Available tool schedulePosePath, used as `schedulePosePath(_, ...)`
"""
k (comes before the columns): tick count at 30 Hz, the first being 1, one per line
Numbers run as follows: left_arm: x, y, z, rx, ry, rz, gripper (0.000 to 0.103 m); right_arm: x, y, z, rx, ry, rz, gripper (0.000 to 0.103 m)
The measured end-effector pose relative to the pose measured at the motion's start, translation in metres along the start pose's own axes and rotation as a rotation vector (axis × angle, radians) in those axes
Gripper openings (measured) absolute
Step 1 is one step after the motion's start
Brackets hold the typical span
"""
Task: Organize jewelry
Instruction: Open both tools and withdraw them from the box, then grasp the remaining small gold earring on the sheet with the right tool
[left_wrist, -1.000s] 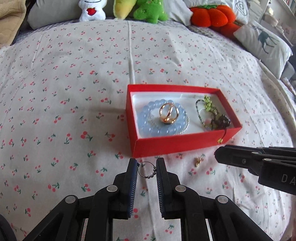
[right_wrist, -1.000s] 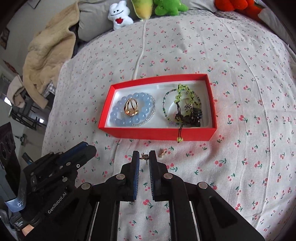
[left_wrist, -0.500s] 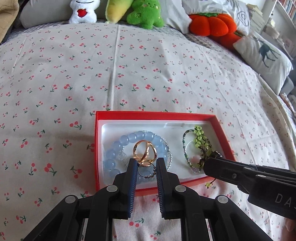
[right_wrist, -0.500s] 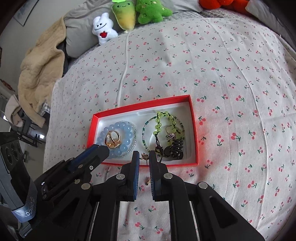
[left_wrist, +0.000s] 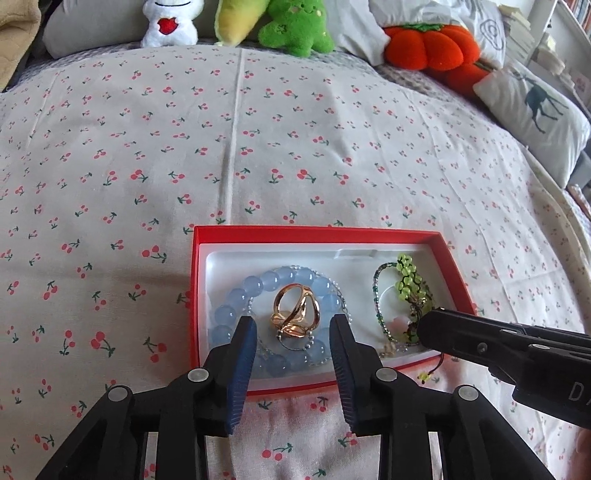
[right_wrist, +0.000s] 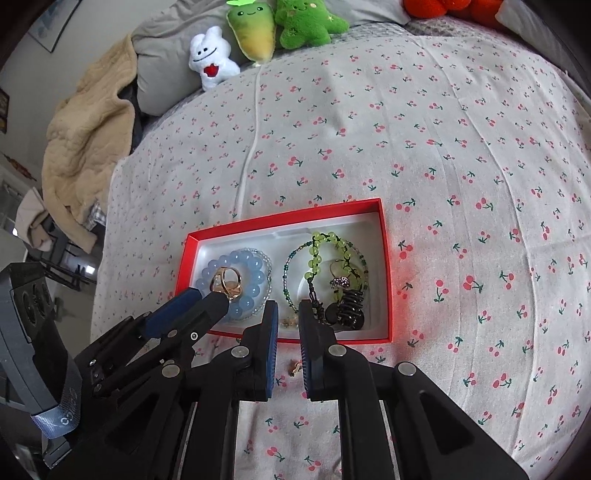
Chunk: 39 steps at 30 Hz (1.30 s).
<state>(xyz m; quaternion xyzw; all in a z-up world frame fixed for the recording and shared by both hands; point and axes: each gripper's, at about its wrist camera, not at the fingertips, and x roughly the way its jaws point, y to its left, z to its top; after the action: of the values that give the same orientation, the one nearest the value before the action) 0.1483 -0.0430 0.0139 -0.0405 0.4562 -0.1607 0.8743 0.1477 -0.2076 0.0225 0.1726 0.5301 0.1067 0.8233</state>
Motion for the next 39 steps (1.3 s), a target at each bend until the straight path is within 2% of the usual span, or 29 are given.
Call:
schedulePosePath(5,-0.013,0.003,-0.001,-0.006,-0.016,0.008,0.050,-0.010,0.001,-0.003,-0.018,-0.013,-0.009,0.018)
schedulePosePath(9,-0.024,0.004,-0.006,-0.001,-0.021,0.016,0.065,-0.023,0.001,-0.009,-0.056,-0.034,-0.029,0.038)
schedulePosePath(10,-0.027,0.004,-0.008,0.006,-0.023,0.019,0.068,-0.026,0.001,-0.011,-0.063,-0.038,-0.033,0.040)
schedulePosePath(12,-0.034,0.003,-0.012,0.021,-0.034,0.031,0.081,-0.032,0.000,-0.017,-0.079,-0.043,-0.041,0.048)
schedulePosePath(15,-0.045,0.004,-0.018,0.040,-0.043,0.042,0.087,-0.039,-0.002,-0.026,-0.099,-0.046,-0.059,0.055)
schedulePosePath(24,-0.062,0.010,-0.046,0.045,-0.005,0.078,0.095,-0.046,-0.006,-0.057,-0.163,-0.041,-0.127,0.067)
schedulePosePath(39,-0.068,0.018,-0.095,0.094,0.108,0.163,0.098,-0.030,0.004,-0.105,-0.267,0.040,-0.197,0.070)
